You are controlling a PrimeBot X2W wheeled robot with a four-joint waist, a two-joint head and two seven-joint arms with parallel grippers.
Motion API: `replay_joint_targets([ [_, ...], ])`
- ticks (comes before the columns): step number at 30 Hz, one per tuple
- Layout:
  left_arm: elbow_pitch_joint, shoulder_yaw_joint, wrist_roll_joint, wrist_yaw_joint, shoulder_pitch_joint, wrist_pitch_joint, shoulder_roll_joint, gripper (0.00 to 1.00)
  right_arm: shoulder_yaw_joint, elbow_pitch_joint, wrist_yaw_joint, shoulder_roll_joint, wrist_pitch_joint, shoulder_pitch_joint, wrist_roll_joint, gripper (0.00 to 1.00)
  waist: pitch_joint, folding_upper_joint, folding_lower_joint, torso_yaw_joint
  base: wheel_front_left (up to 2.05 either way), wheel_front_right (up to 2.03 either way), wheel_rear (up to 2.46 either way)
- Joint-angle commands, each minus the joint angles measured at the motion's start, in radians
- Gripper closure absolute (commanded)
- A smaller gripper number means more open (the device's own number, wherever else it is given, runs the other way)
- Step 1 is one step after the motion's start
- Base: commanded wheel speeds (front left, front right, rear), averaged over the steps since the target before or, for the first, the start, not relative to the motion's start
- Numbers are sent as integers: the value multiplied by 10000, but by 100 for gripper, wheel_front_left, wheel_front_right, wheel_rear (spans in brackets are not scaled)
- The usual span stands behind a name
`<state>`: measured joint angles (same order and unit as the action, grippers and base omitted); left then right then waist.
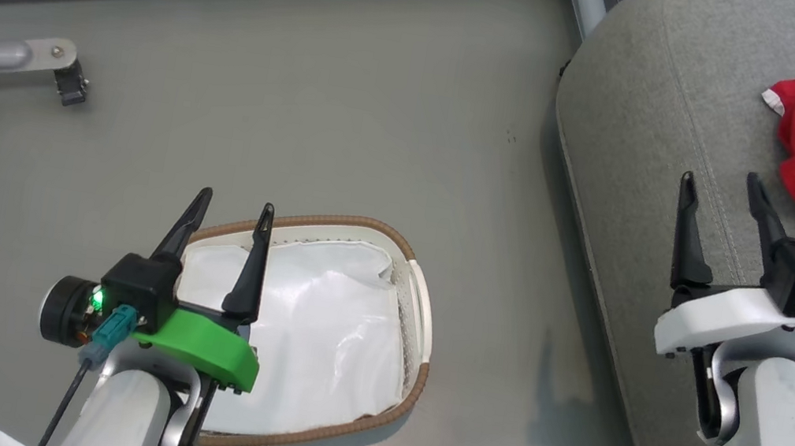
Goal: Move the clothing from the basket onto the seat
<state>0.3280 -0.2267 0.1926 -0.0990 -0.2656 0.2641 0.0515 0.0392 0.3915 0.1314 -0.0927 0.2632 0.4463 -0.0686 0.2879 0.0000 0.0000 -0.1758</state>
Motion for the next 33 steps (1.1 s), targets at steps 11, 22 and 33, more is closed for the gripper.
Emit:
replay_joint_targets([
  [11, 124, 956, 117, 582, 838, 5, 1, 0, -714, 128, -13, 293, 24, -1026, -113, 0, -1231, 0, 0, 1178, 0, 0, 0],
  [22, 243, 1287, 432, 584, 1629, 3, 2, 0, -1071, 163, -13, 377, 24, -1911, -307, 0, -1962, 0, 0, 1504, 0, 0, 0],
  [33, 753, 1259, 1086, 407, 1804, -14, -42, 100, -1145, 526, 0, 489, -44, -2207, -321, 100, -2116, 0, 0, 1539, 0, 0, 0],
])
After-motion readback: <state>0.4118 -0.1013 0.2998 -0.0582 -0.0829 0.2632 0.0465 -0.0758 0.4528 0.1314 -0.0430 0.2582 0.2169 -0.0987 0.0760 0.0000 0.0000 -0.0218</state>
